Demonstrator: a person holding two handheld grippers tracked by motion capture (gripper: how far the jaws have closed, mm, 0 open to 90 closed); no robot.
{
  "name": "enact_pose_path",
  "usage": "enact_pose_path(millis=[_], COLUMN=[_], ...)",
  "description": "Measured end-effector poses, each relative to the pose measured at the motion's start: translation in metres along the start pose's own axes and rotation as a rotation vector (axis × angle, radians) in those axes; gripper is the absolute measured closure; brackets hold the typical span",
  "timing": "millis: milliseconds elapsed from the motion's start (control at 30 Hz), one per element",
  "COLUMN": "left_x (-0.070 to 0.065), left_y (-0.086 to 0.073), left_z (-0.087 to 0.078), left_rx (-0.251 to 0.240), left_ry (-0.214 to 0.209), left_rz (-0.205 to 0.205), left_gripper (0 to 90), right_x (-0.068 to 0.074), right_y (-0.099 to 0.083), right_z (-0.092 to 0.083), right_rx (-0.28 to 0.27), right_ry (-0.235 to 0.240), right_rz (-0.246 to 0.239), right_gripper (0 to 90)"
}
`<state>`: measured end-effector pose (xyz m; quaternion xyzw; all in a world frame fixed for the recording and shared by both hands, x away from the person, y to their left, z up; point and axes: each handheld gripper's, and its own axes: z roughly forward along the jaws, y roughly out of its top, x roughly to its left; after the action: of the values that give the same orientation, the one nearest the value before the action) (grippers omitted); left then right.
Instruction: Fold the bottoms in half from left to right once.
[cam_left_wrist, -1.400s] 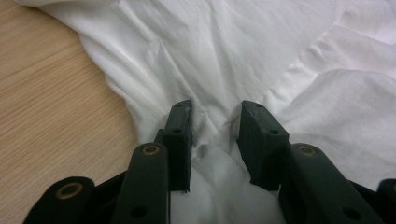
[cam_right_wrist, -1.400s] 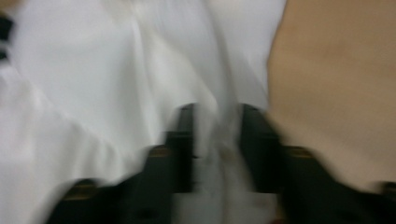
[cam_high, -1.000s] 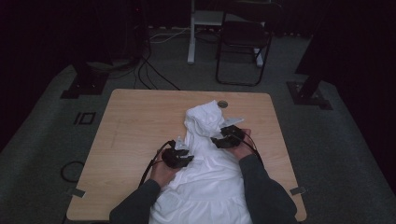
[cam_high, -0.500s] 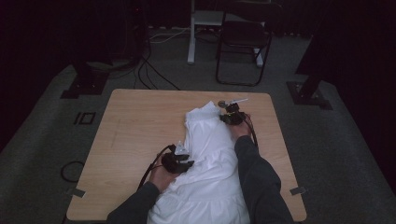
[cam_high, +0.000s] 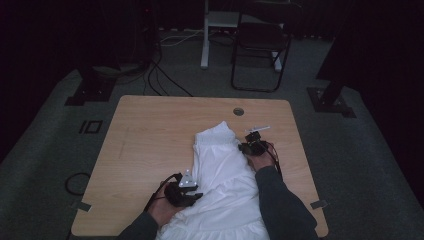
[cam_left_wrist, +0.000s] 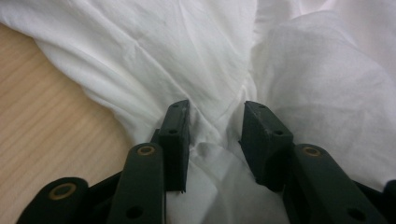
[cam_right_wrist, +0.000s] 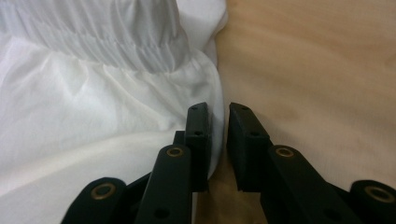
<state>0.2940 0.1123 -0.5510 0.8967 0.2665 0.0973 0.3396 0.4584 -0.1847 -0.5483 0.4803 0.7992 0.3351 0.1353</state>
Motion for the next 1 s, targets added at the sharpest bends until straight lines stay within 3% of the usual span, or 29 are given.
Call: enact_pose_path(millis=[33, 133, 167, 200, 233, 267, 300, 333, 367, 400, 500, 533, 633, 700, 833, 1000], left_x=[0.005, 0.020, 0.020, 0.034, 0.034, 0.051, 0.060, 0.060, 0.069, 0.083, 0.097, 0.097, 0.105, 0.110, 0.109, 0.114], left_y=[0.003, 0.017, 0.017, 0.031, 0.031, 0.045, 0.052, 0.052, 0.059, 0.070, 0.077, 0.077, 0.074, 0.072, 0.073, 0.072], left_z=[-0.004, -0.017, -0.017, -0.026, -0.026, -0.029, -0.029, -0.029, -0.028, -0.023, 0.000, 0.000, 0.034, 0.050, 0.062, 0.068], left_rx=[-0.008, -0.068, -0.068, -0.126, -0.126, -0.161, -0.173, -0.173, -0.180, -0.185, -0.163, -0.163, -0.141, -0.144, -0.117, -0.113], left_ry=[-0.011, 0.040, 0.040, 0.076, 0.076, 0.100, 0.103, 0.103, 0.107, 0.138, 0.155, 0.155, 0.203, 0.207, 0.222, 0.232], left_rz=[-0.004, -0.022, -0.022, -0.032, -0.032, -0.071, -0.093, -0.093, -0.108, -0.127, -0.181, -0.181, -0.290, -0.342, -0.322, -0.329], left_gripper=[57.0, 49.8, 47.7, 45.9, 43.5, 40.8, 40.2, 40.2, 40.2, 40.0, 36.7, 35.4, 32.3, 31.3, 31.6, 34.3], right_x=[0.003, 0.004, 0.004, 0.004, 0.004, 0.004, 0.004, 0.004, 0.003, 0.003, 0.002, 0.002, 0.001, -0.001, -0.002, -0.001], right_y=[-0.003, -0.003, -0.003, -0.002, -0.002, -0.003, -0.003, -0.003, -0.004, -0.005, -0.005, -0.005, -0.006, -0.008, -0.008, -0.008], right_z=[-0.003, -0.004, -0.004, -0.003, -0.003, -0.003, -0.003, -0.003, -0.003, -0.003, -0.003, -0.003, -0.004, -0.004, -0.004, -0.004], right_rx=[0.013, 0.015, 0.015, 0.014, 0.013, 0.012, 0.008, 0.008, -0.002, -0.004, -0.004, -0.006, -0.012, -0.023, -0.027, -0.027], right_ry=[-0.015, -0.029, -0.029, -0.037, -0.040, -0.041, -0.041, -0.041, -0.040, -0.039, -0.034, -0.032, -0.026, -0.016, -0.012, -0.016], right_rz=[-0.022, -0.033, -0.033, -0.033, -0.033, -0.027, -0.012, -0.012, 0.006, 0.016, 0.030, 0.034, 0.040, 0.055, 0.059, 0.063], right_gripper=[77.9, 78.3, 78.3, 79.1, 79.4, 79.6, 80.0, 80.0, 80.5, 80.8, 81.2, 81.2, 81.2, 81.7, 82.2, 82.1])
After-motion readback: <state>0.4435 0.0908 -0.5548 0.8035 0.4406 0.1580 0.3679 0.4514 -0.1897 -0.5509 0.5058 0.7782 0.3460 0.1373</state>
